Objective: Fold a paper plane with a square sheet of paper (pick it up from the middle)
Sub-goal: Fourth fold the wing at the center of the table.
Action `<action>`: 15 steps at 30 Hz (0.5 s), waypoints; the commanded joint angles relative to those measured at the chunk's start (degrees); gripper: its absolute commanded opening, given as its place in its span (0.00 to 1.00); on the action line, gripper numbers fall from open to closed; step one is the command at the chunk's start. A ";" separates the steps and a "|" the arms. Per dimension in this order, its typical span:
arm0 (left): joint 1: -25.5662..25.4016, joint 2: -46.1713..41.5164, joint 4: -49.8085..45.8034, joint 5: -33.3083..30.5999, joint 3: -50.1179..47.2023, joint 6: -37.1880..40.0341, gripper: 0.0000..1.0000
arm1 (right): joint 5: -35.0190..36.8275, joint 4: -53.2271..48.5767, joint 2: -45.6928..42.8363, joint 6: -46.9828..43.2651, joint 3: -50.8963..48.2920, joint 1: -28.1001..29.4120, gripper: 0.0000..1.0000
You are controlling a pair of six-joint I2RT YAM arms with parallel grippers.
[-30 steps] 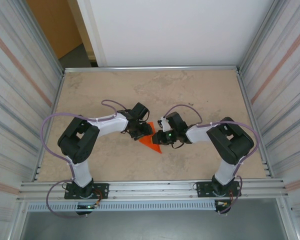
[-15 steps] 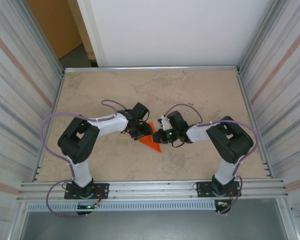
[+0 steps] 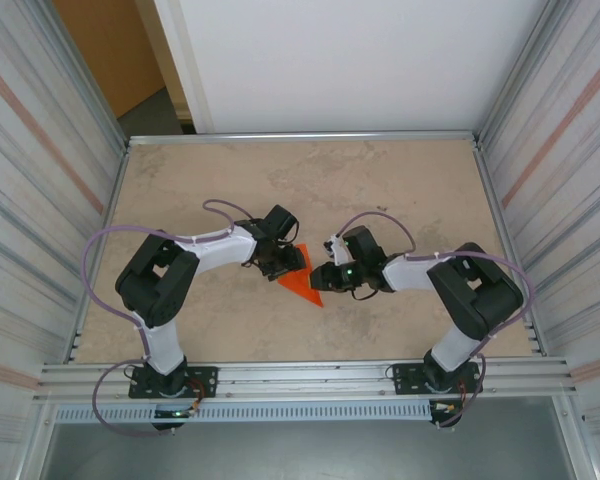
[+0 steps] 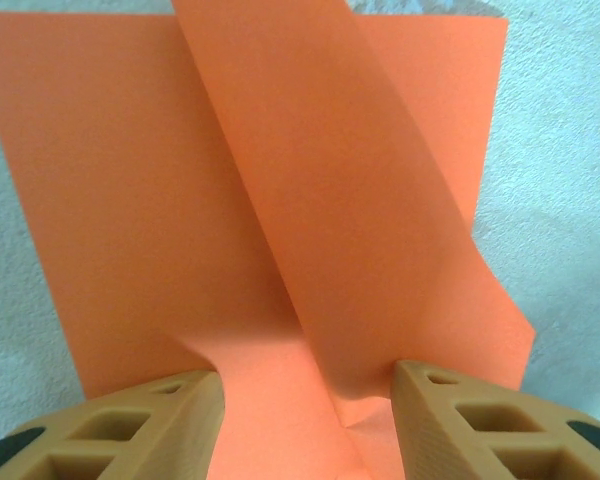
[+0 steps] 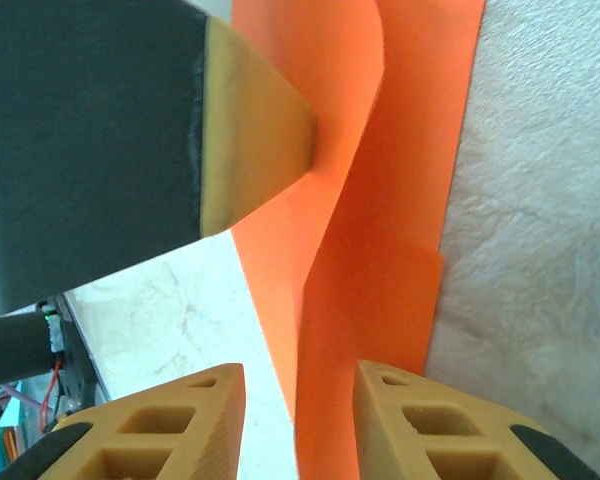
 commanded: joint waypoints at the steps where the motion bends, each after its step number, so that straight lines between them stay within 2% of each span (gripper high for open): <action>1: -0.31 5.44 -6.53 -1.34 -2.88 -0.32 0.51 | 2.20 -3.75 -2.32 -0.50 -0.55 -0.05 0.33; 15: -0.26 5.37 -6.15 -0.88 -3.19 -0.41 0.51 | 3.44 -4.80 3.03 -1.76 2.31 1.78 0.32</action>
